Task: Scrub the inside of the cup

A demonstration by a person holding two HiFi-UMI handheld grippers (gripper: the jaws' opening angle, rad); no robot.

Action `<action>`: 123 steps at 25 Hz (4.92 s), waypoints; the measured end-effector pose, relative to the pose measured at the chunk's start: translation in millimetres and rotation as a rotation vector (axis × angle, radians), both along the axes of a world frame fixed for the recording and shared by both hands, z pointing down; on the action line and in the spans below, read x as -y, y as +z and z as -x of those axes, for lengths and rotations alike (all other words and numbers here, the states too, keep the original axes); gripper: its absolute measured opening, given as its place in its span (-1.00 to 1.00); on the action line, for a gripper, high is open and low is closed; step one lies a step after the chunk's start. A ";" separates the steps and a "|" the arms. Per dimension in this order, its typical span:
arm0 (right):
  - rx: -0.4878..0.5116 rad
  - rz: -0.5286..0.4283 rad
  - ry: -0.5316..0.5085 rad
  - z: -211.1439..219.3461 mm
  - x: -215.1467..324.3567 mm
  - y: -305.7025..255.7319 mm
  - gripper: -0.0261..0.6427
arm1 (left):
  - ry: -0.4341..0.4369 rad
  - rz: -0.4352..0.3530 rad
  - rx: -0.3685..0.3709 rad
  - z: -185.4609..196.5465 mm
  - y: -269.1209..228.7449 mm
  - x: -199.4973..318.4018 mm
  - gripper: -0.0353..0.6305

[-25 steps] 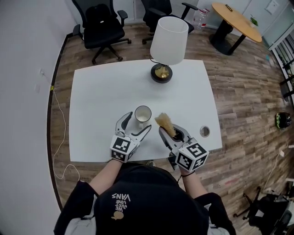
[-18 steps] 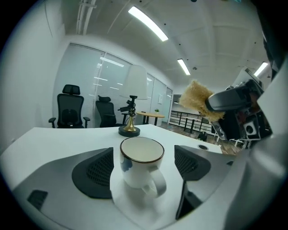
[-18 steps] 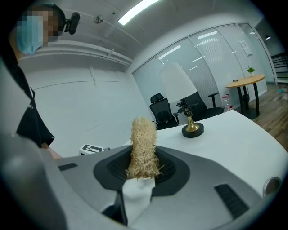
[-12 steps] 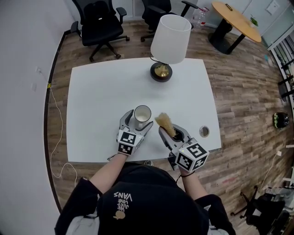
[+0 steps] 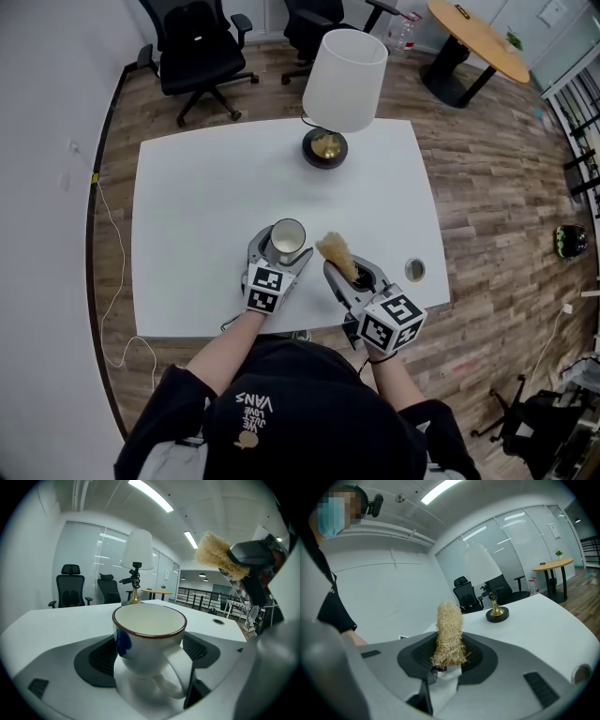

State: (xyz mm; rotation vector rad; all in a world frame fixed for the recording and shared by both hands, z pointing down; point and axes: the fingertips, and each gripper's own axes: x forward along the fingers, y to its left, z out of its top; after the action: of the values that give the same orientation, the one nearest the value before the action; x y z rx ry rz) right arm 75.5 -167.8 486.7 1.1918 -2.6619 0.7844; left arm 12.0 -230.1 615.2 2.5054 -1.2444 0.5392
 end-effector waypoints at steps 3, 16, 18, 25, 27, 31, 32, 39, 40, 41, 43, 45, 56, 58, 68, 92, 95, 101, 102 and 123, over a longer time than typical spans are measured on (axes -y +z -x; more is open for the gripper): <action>-0.005 0.006 0.001 -0.5 0.0 1.9 -0.62 | 0.001 0.000 0.015 -0.2 3.6 1.4 0.37; -0.017 0.014 -0.004 1.4 0.8 2.2 -0.62 | 0.070 -0.030 0.043 -2.4 2.5 3.8 0.23; -0.021 0.015 -0.002 1.3 0.2 2.3 -0.62 | 0.081 -0.022 0.044 -2.3 2.8 3.3 0.23; -0.031 0.004 -0.007 2.9 5.6 -0.9 -0.62 | 0.200 -0.051 0.103 -5.5 -9.3 -6.4 0.23; -0.034 -0.005 -0.016 5.4 6.7 -3.1 -0.62 | 0.239 -0.068 0.147 -5.1 -18.3 -9.5 0.23; -0.039 -0.037 -0.056 16.7 10.5 -11.1 -0.62 | 0.293 -0.113 0.251 4.3 -43.0 -10.4 0.23; -0.038 -0.044 -0.067 19.7 11.2 -13.6 -0.62 | 0.297 -0.123 0.273 7.7 -49.7 -10.2 0.23; -0.020 -0.094 -0.129 43.1 14.4 -34.6 -0.62 | 0.287 -0.143 0.369 30.7 -92.6 -13.8 0.23; -0.018 -0.100 -0.141 46.8 13.6 -37.1 -0.62 | 0.293 -0.144 0.390 32.5 -94.8 -15.9 0.23; -0.018 -0.104 -0.155 50.4 12.4 -39.3 -0.62 | 0.300 -0.147 0.410 33.8 -96.7 -17.8 0.24; -0.024 -0.106 -0.197 58.5 8.4 -42.2 -0.62 | 0.311 -0.156 0.445 35.7 -100.9 -20.6 0.24; -0.041 -0.096 -0.253 67.1 2.9 -42.1 -0.62 | 0.323 -0.176 0.493 37.0 -105.4 -22.3 0.24; -0.247 0.009 -0.430 79.3 -12.5 -16.5 -0.62 | 0.388 -0.307 0.724 35.9 -116.3 -26.0 0.24; -0.272 0.032 -0.472 83.5 -19.0 -12.8 -0.62 | 0.402 -0.316 0.755 36.2 -114.2 -26.7 0.24; -0.311 0.050 -0.496 83.5 -5.1 -14.2 -0.62 | 0.450 -0.343 0.787 27.3 -103.2 -38.8 0.24; -0.312 0.110 -0.452 66.2 6.7 -12.6 -0.62 | 0.437 -0.372 0.780 27.4 -106.1 -29.8 0.24; -0.308 0.134 -0.468 65.0 1.1 -7.2 -0.62 | 0.423 -0.363 0.776 31.9 -106.8 -25.1 0.25; -0.314 0.162 -0.566 82.4 -20.4 -1.5 -0.62 | 0.437 -0.355 0.789 28.8 -101.9 -25.6 0.25; -0.307 0.160 -0.570 84.2 -20.8 -2.7 -0.62 | 0.440 -0.352 0.789 28.0 -100.8 -26.7 0.24; -0.015 -0.035 -0.100 18.9 29.9 -22.4 -0.62 | 0.229 -0.059 0.161 25.1 -61.7 2.9 0.25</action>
State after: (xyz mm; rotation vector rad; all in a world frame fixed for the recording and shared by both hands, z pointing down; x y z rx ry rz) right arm 56.6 -197.7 464.3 1.0582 -2.7091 0.7137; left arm -13.1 -233.0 553.5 2.7193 -1.0450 0.7830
